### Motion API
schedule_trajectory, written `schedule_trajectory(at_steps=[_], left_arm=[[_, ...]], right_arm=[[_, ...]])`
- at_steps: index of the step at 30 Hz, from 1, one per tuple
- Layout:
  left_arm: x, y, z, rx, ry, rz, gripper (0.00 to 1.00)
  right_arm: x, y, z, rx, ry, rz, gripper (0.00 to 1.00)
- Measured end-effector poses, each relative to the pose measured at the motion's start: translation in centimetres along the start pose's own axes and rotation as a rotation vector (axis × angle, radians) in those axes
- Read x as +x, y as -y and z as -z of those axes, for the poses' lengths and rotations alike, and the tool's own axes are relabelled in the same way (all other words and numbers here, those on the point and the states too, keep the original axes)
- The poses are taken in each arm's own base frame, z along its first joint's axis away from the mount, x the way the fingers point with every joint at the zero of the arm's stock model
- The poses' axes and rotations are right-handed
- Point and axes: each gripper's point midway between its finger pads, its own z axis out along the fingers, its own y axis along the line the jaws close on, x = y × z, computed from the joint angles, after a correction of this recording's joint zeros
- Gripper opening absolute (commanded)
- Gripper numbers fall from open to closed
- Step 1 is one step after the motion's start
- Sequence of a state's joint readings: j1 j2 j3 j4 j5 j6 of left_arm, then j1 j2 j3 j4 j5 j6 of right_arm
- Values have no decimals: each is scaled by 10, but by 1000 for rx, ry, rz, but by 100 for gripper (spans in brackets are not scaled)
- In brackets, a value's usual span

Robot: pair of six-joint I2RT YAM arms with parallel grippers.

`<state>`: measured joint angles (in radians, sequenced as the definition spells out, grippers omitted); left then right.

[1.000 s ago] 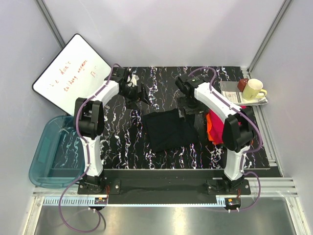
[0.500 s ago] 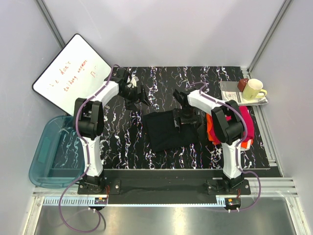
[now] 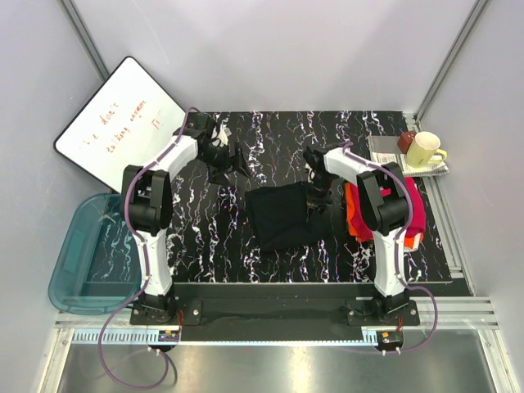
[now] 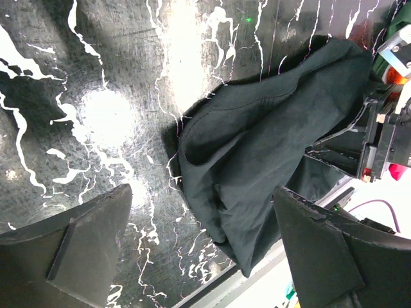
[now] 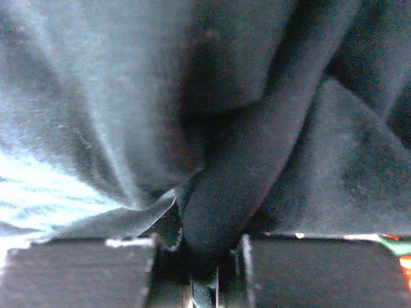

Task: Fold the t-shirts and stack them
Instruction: Put the neatly folded tshirt into the corner of the board with the right arm

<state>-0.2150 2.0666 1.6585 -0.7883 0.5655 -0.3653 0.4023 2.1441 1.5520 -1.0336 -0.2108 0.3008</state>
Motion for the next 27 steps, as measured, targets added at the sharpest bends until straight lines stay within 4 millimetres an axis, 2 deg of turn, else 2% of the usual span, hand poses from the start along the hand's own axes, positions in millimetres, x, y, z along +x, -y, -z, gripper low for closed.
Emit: schedule_trajectory(at_steps=[7, 11, 14, 18, 21, 24, 27], left_arm=[[1, 0, 1, -3, 0, 1, 96], [1, 0, 1, -6, 0, 2, 96], [1, 0, 1, -6, -1, 2, 96], [1, 0, 1, -5, -1, 2, 96], [1, 0, 1, -5, -2, 2, 96], [1, 0, 1, -4, -2, 1, 96], [1, 0, 1, -2, -3, -1, 96]], right_arm=[[0, 0, 4, -6, 10, 12, 0], [-6, 3, 15, 33, 103, 51, 0], [-14, 4, 42, 57, 210, 73, 0], [-23, 4, 96, 74, 387, 86, 0], [-30, 4, 126, 75, 476, 80, 0], [-35, 9, 144, 94, 523, 59, 0], [-33, 22, 147, 131, 519, 21, 0]])
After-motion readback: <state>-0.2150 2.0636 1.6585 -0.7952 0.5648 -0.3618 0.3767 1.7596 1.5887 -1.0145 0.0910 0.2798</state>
